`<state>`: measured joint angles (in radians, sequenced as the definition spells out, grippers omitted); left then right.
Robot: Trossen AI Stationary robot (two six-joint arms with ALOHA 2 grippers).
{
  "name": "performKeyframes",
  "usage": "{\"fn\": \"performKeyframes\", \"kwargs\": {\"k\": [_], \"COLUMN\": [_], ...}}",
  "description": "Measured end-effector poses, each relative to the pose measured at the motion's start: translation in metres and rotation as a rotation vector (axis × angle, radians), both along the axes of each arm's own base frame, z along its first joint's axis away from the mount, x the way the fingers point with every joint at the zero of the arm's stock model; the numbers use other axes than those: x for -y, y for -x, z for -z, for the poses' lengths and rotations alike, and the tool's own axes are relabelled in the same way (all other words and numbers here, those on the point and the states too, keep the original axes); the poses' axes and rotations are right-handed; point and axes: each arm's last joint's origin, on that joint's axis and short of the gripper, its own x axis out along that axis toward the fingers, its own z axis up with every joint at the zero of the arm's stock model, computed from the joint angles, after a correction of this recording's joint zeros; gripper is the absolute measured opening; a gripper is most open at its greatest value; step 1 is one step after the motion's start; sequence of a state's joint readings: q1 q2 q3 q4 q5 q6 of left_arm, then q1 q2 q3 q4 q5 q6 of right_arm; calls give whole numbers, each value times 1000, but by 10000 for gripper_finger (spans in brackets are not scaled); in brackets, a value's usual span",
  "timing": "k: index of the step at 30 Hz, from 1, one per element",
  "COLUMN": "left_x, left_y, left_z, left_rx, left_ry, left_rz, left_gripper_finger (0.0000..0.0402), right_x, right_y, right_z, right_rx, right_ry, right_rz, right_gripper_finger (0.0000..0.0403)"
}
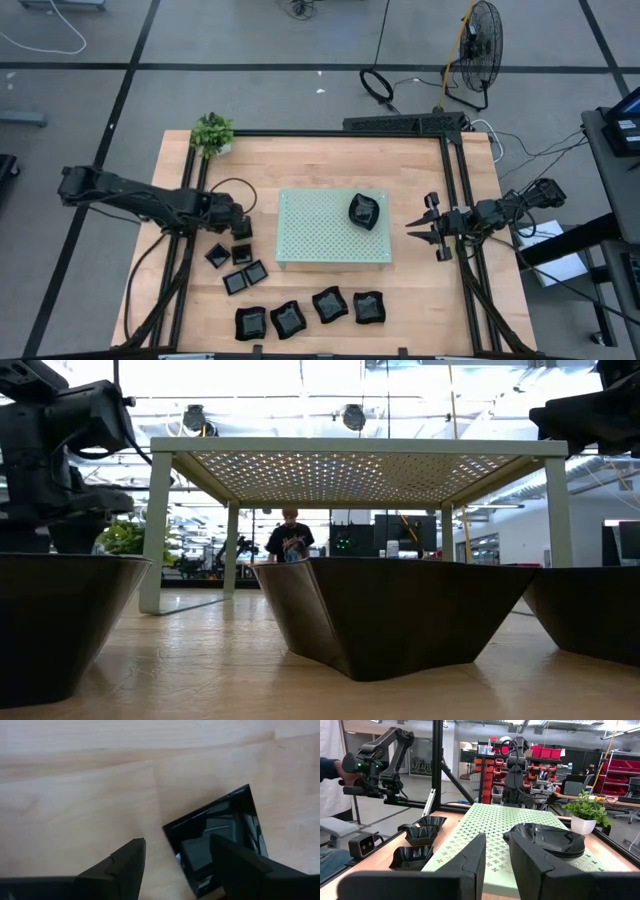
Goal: Pick & Place Mini shaped plates
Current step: Put the square plate on the shelf
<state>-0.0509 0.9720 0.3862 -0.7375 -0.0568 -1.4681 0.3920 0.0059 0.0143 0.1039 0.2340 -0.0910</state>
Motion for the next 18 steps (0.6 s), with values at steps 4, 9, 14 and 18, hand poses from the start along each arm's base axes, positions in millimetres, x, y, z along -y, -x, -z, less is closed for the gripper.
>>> {"fn": "performKeyframes", "kwargs": {"k": [4,9,14,18], "left_x": [0,0,0,0], "left_y": [-2,-2,-1,-1], "left_z": [5,7,7,7], "left_rx": [-45,-78,-75,-76], "left_ry": [-2,-3,1,8], "left_rz": [4,7,-1,-33], "left_gripper_finger": [223,223,223,216], "right_x": [0,0,0,0], "right_y": [0,0,0,0], "right_z": [0,0,0,0], "right_rx": [0,0,0,0], "right_ry": [0,0,0,0], "right_rz": [0,0,0,0], "right_gripper_finger": [75,75,75,75]}}
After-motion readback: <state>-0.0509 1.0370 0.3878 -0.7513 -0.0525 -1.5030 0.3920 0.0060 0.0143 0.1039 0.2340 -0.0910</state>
